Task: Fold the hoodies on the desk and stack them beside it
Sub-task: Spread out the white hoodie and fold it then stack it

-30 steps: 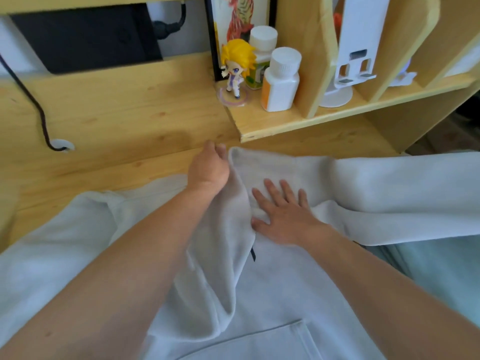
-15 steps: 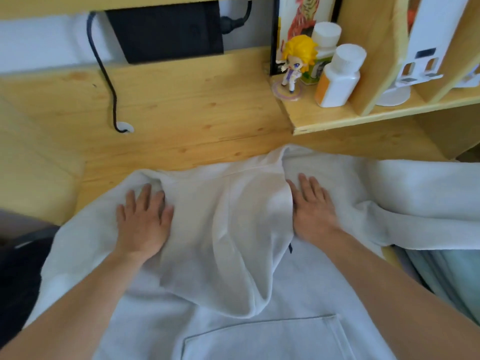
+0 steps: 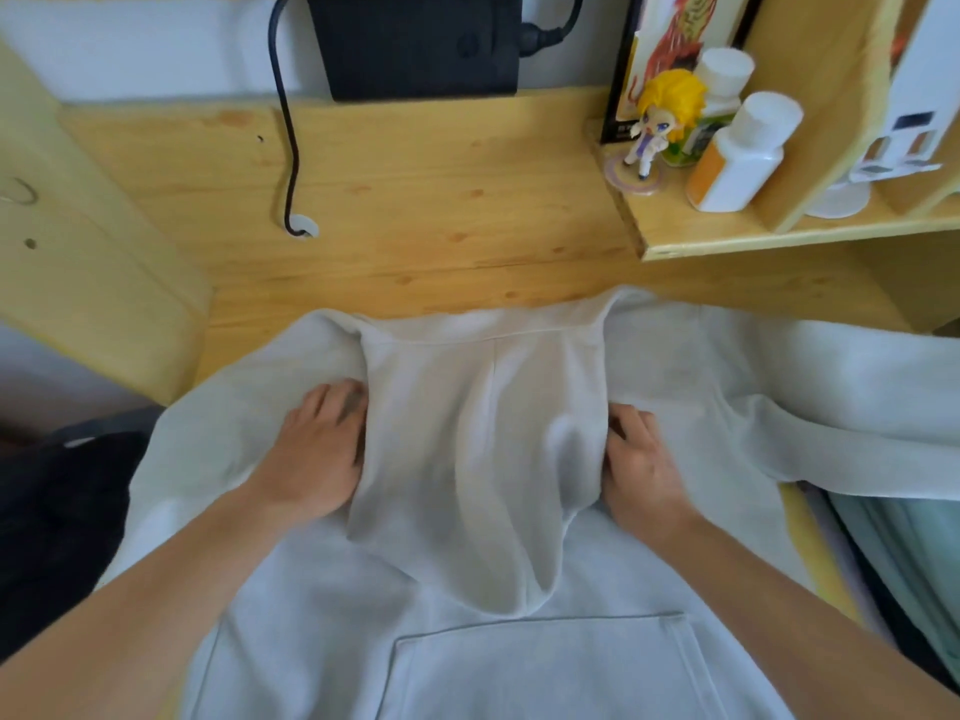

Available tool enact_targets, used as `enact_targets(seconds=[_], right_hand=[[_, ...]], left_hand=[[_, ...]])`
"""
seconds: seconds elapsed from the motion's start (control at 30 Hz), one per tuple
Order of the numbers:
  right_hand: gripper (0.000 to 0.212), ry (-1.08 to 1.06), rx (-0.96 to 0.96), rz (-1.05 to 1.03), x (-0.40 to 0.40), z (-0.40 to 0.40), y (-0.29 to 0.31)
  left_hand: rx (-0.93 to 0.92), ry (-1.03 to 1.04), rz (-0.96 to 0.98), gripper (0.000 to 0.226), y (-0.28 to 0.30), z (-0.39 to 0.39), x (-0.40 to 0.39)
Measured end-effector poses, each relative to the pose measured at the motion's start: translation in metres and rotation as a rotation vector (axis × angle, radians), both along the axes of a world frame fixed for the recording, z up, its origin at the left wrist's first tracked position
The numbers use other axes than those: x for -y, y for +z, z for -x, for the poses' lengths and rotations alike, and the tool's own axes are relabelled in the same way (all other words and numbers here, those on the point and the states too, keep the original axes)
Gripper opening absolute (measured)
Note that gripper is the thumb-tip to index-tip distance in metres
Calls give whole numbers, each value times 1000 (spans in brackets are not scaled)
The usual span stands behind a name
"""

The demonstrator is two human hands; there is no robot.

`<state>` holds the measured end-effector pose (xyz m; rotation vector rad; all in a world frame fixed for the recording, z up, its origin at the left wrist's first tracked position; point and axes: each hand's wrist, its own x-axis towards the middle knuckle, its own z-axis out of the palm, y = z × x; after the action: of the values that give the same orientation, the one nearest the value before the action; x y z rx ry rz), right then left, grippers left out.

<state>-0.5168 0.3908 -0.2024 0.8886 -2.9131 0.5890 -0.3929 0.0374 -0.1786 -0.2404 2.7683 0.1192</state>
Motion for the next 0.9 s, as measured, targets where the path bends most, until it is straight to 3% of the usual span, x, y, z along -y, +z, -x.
enact_targets(seconds=[0.07, 0.17, 0.27, 0.33, 0.4, 0.5, 0.63, 0.7, 0.77, 0.83, 0.9], right_hand=[[54, 98, 4, -163, -12, 0, -1], [85, 179, 161, -474, -27, -10, 10], [89, 148, 276, -578, -35, -19, 23], [84, 139, 316, -560, -35, -13, 30], [62, 67, 235, -369, -26, 4, 40], [32, -225, 100, -28, -7, 49, 50], [63, -323, 259, -97, 26, 92, 48], [71, -283, 244, -189, 39, 103, 42], [65, -250, 211, -172, 51, 115, 43], [58, -240, 213, -69, 61, 132, 44], [60, -205, 291, -138, 68, 148, 42]], left_hand=[[101, 6, 47, 84, -5, -11, 0], [228, 22, 105, 80, -3, -11, 6], [277, 47, 75, 82, 3, -1, 1], [317, 37, 77, 81, 11, 6, -6], [311, -4, 125, 72, 19, 12, -8], [72, -78, 210, 52, 23, 21, 4], [-367, 236, -16, 25, 23, 42, 22], [-441, 380, -84, 40, 23, 53, 26], [-511, 380, -110, 52, 23, 67, 28], [-484, 399, -184, 56, 22, 88, 33], [-286, 479, -260, 65, 22, 108, 41]])
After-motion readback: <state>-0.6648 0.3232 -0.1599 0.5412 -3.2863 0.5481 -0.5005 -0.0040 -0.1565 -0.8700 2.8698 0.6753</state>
